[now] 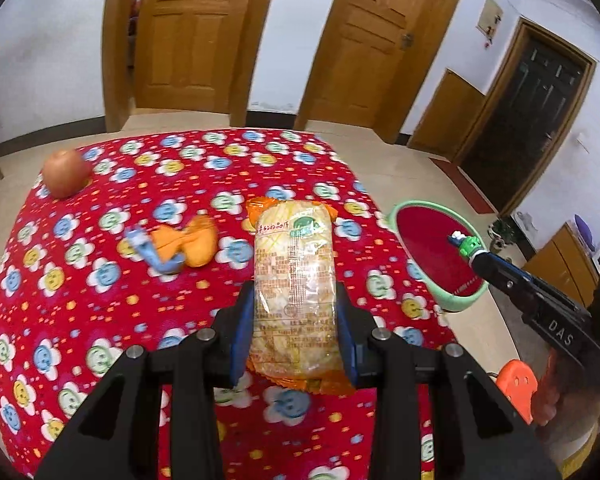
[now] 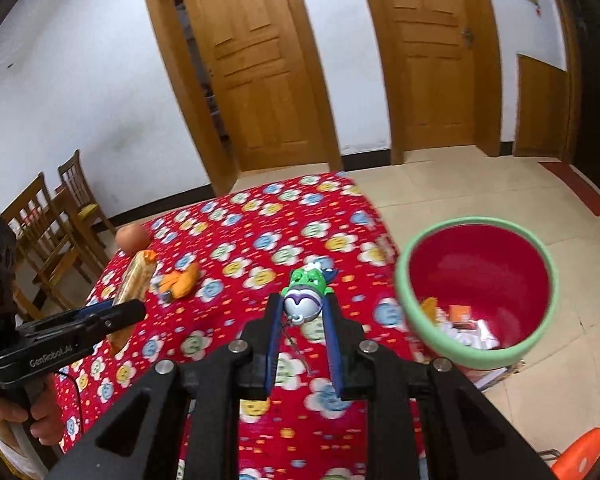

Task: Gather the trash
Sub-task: 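Carry the bread bag and green toy over the bucket and open the right tool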

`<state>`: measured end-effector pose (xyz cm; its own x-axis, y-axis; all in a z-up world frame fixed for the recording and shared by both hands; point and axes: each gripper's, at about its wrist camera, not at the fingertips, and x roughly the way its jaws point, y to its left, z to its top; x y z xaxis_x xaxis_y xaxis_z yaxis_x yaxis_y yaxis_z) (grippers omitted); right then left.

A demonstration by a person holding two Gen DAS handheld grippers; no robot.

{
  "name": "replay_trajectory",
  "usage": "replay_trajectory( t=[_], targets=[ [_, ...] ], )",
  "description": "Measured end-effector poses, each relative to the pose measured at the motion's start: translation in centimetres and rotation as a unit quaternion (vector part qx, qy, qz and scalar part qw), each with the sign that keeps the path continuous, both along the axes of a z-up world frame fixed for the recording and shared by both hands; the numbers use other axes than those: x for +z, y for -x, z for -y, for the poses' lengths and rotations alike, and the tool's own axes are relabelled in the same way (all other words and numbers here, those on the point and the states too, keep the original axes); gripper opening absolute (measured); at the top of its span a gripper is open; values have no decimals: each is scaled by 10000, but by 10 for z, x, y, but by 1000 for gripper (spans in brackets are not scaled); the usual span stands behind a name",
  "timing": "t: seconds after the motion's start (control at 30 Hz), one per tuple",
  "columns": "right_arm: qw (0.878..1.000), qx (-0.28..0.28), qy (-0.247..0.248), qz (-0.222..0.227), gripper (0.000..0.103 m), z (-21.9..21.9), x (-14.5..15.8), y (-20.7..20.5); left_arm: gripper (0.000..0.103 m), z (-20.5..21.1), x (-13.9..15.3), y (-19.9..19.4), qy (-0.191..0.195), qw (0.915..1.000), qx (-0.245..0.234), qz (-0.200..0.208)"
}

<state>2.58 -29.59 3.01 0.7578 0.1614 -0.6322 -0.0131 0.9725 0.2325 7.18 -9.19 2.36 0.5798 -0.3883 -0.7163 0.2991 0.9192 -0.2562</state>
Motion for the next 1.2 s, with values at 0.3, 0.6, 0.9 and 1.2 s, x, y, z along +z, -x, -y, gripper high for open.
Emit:
replay_trajectory(
  t=[0.3, 0.6, 0.9, 1.2],
  targets=[
    [9988, -472, 89, -35, 22, 51, 4, -3, 37, 54, 2, -19, 59, 9994, -349, -60],
    [9960, -857, 9, -249, 22, 101, -13, -18, 37, 100, -10, -36, 38, 9979, -609, -203],
    [9909, -1231, -105, -543, 23, 146, -40, -32, 37, 139, -22, -48, 45, 9950, -925, -374],
    [9871, -1427, -163, -706, 23, 172, -55, -40, 37, 171, -30, -57, -20, 9931, -1109, -387]
  ],
)
